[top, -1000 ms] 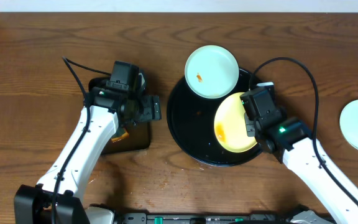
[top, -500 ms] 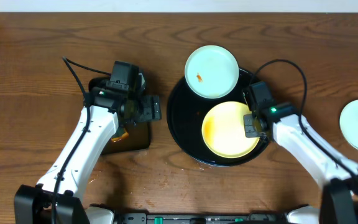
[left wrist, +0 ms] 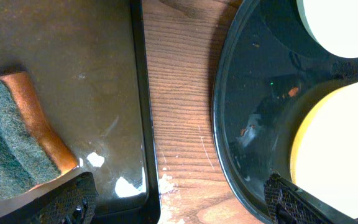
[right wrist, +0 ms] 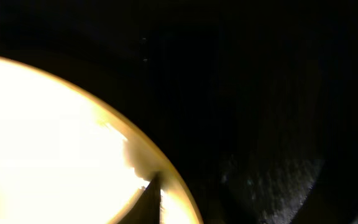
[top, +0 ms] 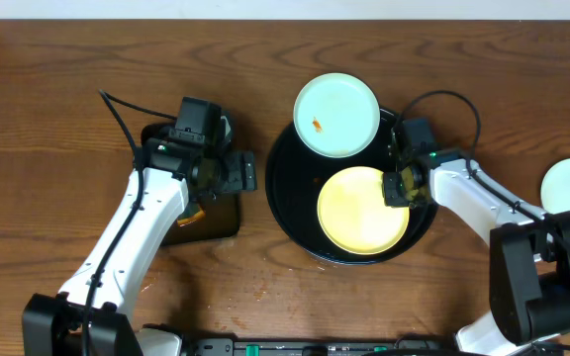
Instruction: Clean dirty plates on tray and stack at the side
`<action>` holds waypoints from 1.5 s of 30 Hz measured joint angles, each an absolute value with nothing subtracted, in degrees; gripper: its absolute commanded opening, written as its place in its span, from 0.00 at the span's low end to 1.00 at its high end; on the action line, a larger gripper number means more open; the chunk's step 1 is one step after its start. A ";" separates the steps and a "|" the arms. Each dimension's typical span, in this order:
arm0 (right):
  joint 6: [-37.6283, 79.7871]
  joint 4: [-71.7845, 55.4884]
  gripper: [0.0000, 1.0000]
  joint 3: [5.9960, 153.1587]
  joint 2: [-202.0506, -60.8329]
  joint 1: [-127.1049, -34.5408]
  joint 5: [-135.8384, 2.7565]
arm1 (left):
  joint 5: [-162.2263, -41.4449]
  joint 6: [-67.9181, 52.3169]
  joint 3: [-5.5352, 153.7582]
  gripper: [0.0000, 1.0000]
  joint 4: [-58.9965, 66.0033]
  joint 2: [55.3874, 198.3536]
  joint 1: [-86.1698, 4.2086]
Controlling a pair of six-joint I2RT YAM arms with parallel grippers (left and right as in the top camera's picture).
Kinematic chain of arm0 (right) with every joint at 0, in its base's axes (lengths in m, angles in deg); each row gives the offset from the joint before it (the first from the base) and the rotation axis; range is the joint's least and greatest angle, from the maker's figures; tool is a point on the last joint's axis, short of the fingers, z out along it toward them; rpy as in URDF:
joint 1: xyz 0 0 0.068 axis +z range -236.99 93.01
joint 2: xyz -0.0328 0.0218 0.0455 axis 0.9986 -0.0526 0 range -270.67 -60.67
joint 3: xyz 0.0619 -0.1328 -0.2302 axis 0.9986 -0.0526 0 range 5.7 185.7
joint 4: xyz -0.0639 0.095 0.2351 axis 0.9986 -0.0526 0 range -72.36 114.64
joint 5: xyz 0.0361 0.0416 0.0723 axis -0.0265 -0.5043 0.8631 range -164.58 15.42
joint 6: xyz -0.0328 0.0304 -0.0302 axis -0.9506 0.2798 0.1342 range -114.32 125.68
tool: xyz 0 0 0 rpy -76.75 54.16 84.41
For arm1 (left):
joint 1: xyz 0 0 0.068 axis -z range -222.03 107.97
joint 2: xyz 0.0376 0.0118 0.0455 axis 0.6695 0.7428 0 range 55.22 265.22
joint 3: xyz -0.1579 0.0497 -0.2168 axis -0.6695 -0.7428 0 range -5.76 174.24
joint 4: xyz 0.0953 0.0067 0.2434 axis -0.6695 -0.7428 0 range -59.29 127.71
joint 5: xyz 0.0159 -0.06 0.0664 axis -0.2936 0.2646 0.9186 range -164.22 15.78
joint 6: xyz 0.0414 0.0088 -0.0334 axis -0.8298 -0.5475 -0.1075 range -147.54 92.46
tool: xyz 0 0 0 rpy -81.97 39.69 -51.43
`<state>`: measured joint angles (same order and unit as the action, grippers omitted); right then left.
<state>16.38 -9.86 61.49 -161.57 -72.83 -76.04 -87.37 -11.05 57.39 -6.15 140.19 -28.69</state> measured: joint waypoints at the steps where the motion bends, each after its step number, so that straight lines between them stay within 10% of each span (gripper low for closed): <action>1: 15.57 -10.30 0.01 61.77 -161.44 -73.32 -74.75 | -87.37 -11.07 57.39 0.88 -6.17 140.19 -28.69; 35: 14.68 -16.22 0.01 59.52 -128.00 -55.94 -108.28 | -87.37 -11.07 57.39 0.88 -6.15 140.19 -28.69; 45: 20.82 -21.23 0.21 59.57 -134.62 -73.49 -93.94 | -87.34 -11.07 57.39 0.88 -6.15 140.19 -28.69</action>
<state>20.82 -21.23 59.57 -134.62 -73.49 -93.94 -87.34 -11.07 57.39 -6.15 140.19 -28.69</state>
